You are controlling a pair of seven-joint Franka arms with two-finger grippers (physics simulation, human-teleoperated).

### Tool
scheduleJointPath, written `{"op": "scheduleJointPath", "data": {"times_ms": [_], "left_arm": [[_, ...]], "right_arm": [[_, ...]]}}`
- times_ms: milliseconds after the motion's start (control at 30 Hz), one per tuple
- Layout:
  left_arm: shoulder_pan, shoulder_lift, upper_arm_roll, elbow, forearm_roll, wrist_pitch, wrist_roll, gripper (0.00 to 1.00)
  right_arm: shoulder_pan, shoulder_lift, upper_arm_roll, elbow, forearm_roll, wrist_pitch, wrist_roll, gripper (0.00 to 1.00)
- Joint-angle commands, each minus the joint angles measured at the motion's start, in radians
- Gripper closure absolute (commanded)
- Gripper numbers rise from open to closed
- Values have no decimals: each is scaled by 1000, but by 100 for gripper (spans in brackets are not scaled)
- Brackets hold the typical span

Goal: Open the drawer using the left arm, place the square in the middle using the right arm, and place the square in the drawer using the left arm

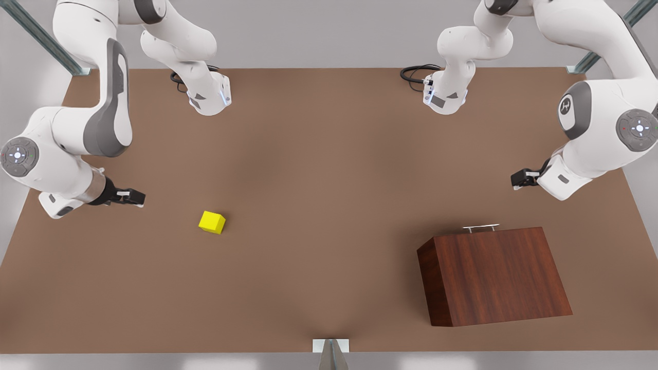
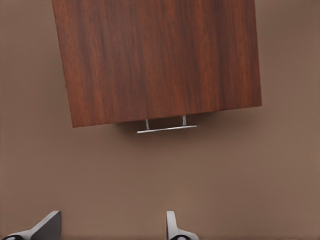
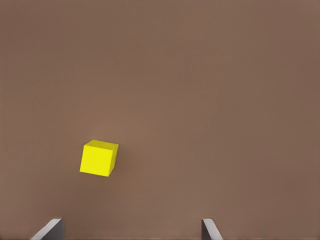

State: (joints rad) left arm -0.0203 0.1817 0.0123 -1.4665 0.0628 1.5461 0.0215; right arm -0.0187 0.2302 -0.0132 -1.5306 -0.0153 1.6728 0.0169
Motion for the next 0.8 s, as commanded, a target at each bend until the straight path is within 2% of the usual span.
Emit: {"op": "scheduleJointPath", "data": {"times_ms": [0,67,100,133,233,300,367,500,633,700,767], "left_arm": [[-1,1,0,0,2,3,-3,0],[-3,-42,-3,-72,-9,97,-228,0],[-3,-102,-3,-181,-24,193,-385,0],[-3,-175,-3,-322,-35,328,-508,0],[-3,-272,-2,-555,-93,594,-808,0],[-4,-298,-3,-663,-95,726,-936,0],[-6,-318,-6,-781,-176,865,-991,0],[-6,-306,-6,-865,-408,1019,-1008,0],[-7,-251,-9,-890,-488,1103,-1040,0],[-10,-229,-11,-902,-501,1125,-1040,0],[-10,-196,-11,-900,-508,1149,-1040,0]], "right_arm": [[0,1,1,0,0,2,0,0],[51,8,15,1,-15,15,69,0],[60,12,16,-3,-6,41,113,0],[85,18,16,-46,0,100,147,0],[114,8,44,-195,2,249,325,0],[125,1,45,-350,2,401,364,0],[145,14,47,-401,15,470,426,0],[146,101,45,-457,17,624,509,0],[146,181,45,-464,15,696,488,0],[140,202,45,-546,15,837,472,0],[135,219,45,-548,29,845,485,0]]}}
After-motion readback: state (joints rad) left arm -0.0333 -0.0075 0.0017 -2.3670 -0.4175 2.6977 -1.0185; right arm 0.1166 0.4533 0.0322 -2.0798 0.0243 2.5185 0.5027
